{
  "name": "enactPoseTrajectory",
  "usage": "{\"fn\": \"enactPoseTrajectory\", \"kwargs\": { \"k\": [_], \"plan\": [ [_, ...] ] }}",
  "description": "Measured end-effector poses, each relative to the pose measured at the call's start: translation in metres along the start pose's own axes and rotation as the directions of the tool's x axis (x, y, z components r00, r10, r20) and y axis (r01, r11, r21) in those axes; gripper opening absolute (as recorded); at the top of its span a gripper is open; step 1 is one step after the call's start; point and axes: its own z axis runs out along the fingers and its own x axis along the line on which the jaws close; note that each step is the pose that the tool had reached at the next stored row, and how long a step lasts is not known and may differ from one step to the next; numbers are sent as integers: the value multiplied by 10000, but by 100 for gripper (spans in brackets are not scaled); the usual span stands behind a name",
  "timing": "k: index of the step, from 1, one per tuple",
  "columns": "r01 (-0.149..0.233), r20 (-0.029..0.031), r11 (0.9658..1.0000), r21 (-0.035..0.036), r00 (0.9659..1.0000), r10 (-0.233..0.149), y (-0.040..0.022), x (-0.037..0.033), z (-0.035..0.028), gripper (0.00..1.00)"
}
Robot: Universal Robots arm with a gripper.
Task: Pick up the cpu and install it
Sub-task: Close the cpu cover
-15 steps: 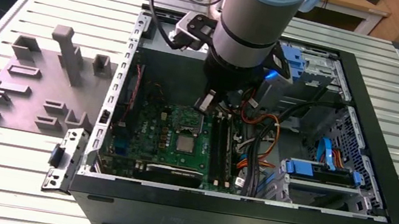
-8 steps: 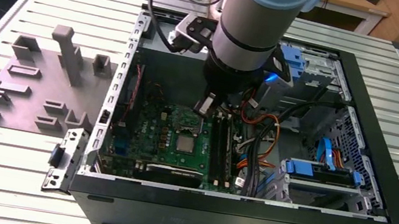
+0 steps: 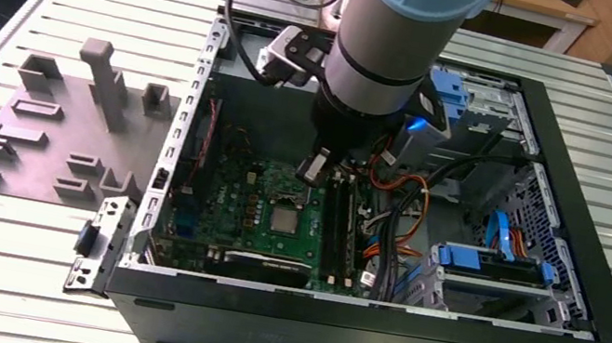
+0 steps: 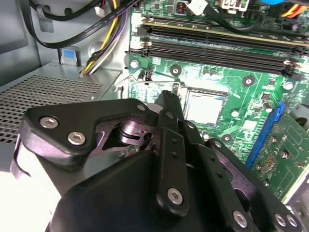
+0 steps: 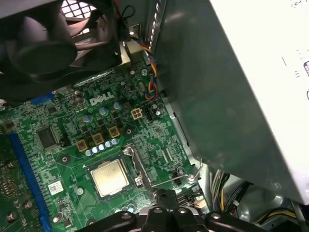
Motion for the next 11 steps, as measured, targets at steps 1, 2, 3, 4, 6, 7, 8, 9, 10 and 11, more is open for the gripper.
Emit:
{"fn": "enactPoseTrajectory", "kwargs": {
  "k": [1,2,3,4,6,7,8,9,10,11],
  "plan": [
    [1,0,10000,0,10000,-1,-4,8,-1,11],
    [1,0,10000,0,10000,-1,-7,16,-2,11],
    [0,0,10000,0,10000,0,-11,24,-3,11],
    [1,0,10000,0,10000,-1,-15,32,-5,11],
    [0,0,10000,0,10000,0,-22,49,-7,11],
    [0,1,10000,0,10000,0,-26,57,-8,11],
    [0,0,10000,0,10000,0,-29,65,-9,11],
    [0,0,10000,0,10000,0,-33,74,-11,11],
    [1,-1,10000,0,10000,-1,-37,82,-13,11],
    [0,-1,10000,0,10000,0,-40,90,-14,11]
  ]
}}
